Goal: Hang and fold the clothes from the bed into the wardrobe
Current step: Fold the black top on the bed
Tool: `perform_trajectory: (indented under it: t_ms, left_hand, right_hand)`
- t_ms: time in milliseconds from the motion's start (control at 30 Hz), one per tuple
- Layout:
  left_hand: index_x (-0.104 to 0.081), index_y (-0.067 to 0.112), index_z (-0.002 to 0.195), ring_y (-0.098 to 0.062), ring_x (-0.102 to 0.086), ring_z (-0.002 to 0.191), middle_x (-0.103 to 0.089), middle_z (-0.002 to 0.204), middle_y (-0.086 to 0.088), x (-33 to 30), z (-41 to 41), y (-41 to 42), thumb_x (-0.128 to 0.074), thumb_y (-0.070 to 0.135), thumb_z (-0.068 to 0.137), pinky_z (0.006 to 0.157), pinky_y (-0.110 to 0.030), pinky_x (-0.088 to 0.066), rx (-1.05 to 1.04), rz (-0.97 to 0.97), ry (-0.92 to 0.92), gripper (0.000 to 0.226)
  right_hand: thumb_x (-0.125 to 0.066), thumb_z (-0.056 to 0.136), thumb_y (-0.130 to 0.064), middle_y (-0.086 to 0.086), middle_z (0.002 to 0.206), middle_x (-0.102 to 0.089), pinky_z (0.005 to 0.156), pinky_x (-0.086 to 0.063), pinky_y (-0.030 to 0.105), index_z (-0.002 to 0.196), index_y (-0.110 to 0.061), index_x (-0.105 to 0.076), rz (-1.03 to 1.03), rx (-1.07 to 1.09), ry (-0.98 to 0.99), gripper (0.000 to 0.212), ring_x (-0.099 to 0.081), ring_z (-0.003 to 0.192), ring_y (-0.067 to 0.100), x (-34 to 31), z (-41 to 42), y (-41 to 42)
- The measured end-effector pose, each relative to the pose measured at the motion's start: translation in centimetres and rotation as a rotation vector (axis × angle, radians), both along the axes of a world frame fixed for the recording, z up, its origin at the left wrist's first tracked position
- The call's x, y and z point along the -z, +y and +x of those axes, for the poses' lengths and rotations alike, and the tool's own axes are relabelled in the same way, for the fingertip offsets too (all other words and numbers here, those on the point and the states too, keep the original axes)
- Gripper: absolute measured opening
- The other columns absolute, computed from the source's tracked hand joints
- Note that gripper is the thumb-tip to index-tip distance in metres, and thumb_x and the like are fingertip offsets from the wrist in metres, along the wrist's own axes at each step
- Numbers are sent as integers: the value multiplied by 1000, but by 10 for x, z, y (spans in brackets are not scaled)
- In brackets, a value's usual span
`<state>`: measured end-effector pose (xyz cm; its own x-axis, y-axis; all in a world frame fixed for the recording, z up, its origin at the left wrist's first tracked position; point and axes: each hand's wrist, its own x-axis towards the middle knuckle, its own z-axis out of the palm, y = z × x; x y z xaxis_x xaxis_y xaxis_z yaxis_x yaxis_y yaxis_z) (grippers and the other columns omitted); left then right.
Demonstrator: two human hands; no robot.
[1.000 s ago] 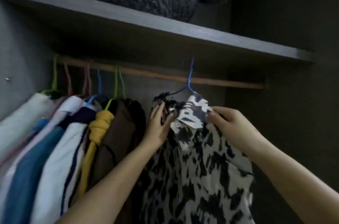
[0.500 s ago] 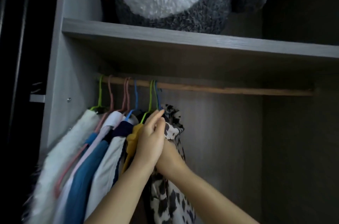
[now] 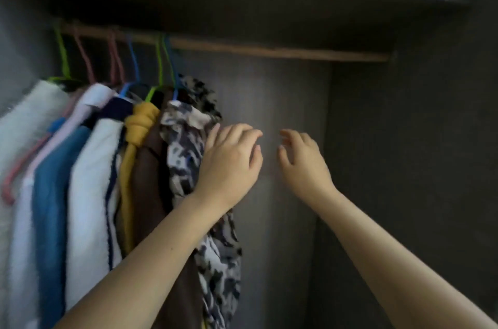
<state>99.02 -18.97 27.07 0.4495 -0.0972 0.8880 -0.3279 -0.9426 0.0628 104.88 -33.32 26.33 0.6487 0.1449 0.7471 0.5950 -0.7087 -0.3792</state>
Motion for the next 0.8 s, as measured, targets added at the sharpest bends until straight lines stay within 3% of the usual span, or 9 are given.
perform_trajectory:
  t_ms: [167,433,533,667,800]
  left_hand:
    - [-67,8,110,-31,-61,98,-65,104,-9,72,9,-62,-56,12,87,92,-42,-44,169,80,200,26]
    - [-68,11,112,-24,-65,94,-67,104,-3,210,-23,-240,-67,11,83,89,-37,-48,586,331,566,30]
    - [-68,13,110,-25,-66,91,-68,99,-4,246,-56,-323,-60,15,81,82,-34,-52,754,391,650,30]
    - [-49,20,135,-16,-49,121,-54,127,1,290,-110,-442,-45,23,95,98,-29,-37,920,477,815,40]
    - [-42,25,138,-14,-47,120,-52,128,3,327,-169,-535,-42,27,97,95,-29,-38,1011,600,916,41]
  right_hand:
    - [-44,97,-28,6,137,-45,99,-39,44,142,-20,-38,-152,201,174,46,-42,124,28,77,-31,-92]
    - [-43,97,-32,2,138,-41,97,-40,34,140,-25,-37,-225,546,737,45,-41,127,26,238,-166,-296]
    - [-39,98,-29,2,139,-40,94,-39,34,140,-25,-36,-156,722,910,43,-40,127,25,276,-244,-370]
    - [-37,100,-28,2,141,-38,97,-39,37,142,-24,-35,-26,940,1088,42,-39,127,24,306,-346,-448]
    - [-38,100,-31,4,144,-36,101,-41,39,144,-23,-32,157,1045,1248,45,-40,127,24,329,-430,-499]
